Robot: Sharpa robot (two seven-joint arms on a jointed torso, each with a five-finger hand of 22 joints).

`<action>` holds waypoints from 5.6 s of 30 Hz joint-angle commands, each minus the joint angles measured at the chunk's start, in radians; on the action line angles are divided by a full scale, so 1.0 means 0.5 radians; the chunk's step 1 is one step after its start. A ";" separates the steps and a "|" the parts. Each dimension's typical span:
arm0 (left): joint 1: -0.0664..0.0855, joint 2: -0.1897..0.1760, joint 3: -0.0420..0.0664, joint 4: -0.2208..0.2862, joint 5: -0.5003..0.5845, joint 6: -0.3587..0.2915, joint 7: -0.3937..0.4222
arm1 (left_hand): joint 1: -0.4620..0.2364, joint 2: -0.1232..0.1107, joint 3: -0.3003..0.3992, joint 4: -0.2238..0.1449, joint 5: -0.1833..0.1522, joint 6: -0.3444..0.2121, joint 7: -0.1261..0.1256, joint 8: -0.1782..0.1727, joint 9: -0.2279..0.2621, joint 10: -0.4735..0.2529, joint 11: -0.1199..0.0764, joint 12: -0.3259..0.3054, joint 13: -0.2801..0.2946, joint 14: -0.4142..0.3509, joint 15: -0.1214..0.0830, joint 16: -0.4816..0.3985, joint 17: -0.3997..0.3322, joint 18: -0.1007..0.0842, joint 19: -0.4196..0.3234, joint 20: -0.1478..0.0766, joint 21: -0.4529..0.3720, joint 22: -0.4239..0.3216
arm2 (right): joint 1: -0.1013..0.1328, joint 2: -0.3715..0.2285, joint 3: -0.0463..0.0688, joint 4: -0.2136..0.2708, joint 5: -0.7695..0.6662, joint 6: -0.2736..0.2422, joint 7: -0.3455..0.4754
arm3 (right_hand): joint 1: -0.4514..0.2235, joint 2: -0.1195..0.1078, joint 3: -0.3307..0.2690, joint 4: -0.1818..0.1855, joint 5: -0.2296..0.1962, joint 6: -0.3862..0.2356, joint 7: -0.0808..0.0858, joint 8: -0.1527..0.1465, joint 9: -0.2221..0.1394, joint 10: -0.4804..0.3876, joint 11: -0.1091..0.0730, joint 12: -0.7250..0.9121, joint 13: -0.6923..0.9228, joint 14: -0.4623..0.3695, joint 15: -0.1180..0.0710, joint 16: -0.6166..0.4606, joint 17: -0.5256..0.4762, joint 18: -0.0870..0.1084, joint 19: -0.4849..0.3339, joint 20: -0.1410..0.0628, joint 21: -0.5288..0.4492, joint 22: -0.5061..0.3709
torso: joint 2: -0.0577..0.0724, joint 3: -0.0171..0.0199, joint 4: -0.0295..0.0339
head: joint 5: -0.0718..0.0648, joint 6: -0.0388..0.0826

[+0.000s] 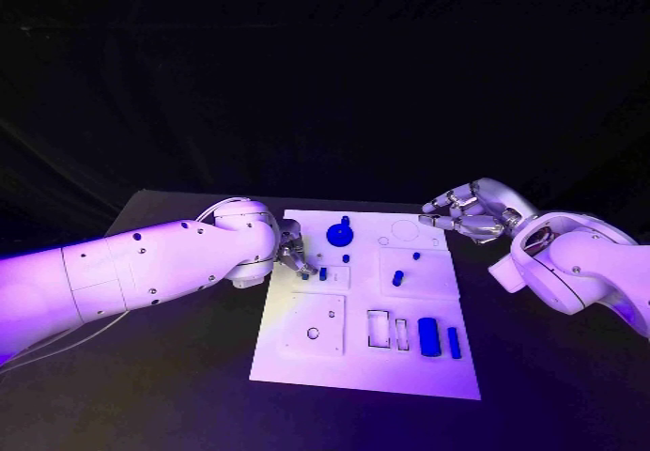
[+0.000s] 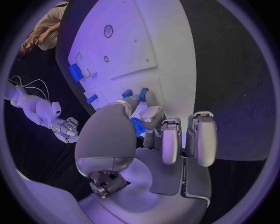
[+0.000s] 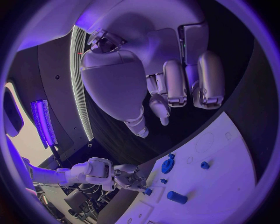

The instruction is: Assemble the parts on the task board

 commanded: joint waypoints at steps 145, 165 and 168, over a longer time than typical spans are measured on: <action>-0.121 0.236 0.005 -0.202 -0.761 -0.650 1.047 | 0.687 -0.047 0.200 -0.331 -0.035 0.148 0.232 -0.817 -1.115 -0.361 0.219 -1.824 -1.727 0.006 0.156 -0.570 -0.366 0.057 -0.167 0.109 -0.247 0.023 | -0.007 0.018 -0.003 -0.018 -0.007 -0.001 0.048 | 0.025 0.020 -0.041 0.017 0.021 0.003 -0.015 0.031 -0.011 -0.208 -0.005 -0.287 -0.309 0.071 -0.017 -0.185 -0.023 0.084 -0.105 -0.020 -0.262 0.209 | 0.003 -0.0022 -0.001 | -0.077 0.050; -0.116 0.020 0.069 -0.077 -0.639 -0.552 0.998 | 0.621 -0.063 0.192 -0.326 -0.038 0.165 0.231 -0.830 -1.122 -0.352 0.221 -1.867 -1.729 0.001 0.160 -0.572 -0.386 0.058 -0.172 0.114 -0.248 0.023 | -0.008 0.011 -0.003 -0.021 -0.005 0.001 0.044 | 0.025 0.020 -0.041 0.017 0.021 0.003 -0.015 0.031 -0.011 -0.208 -0.005 -0.287 -0.309 0.071 -0.017 -0.185 -0.023 0.084 -0.105 -0.020 -0.262 0.209 | 0.008 -0.0011 -0.005 | -0.071 0.049; -0.116 0.006 0.069 -0.084 -0.633 -0.522 0.994 | 0.619 -0.063 0.192 -0.326 -0.038 0.165 0.230 -0.831 -1.122 -0.352 0.221 -1.868 -1.730 0.000 0.160 -0.574 -0.389 0.059 -0.175 0.114 -0.250 0.020 | -0.008 0.012 -0.003 -0.020 -0.005 0.002 0.043 | 0.025 0.020 -0.041 0.017 0.021 0.003 -0.015 0.031 -0.011 -0.208 -0.005 -0.287 -0.309 0.071 -0.017 -0.185 -0.023 0.084 -0.105 -0.020 -0.262 0.209 | 0.008 -0.0030 -0.004 | -0.075 0.047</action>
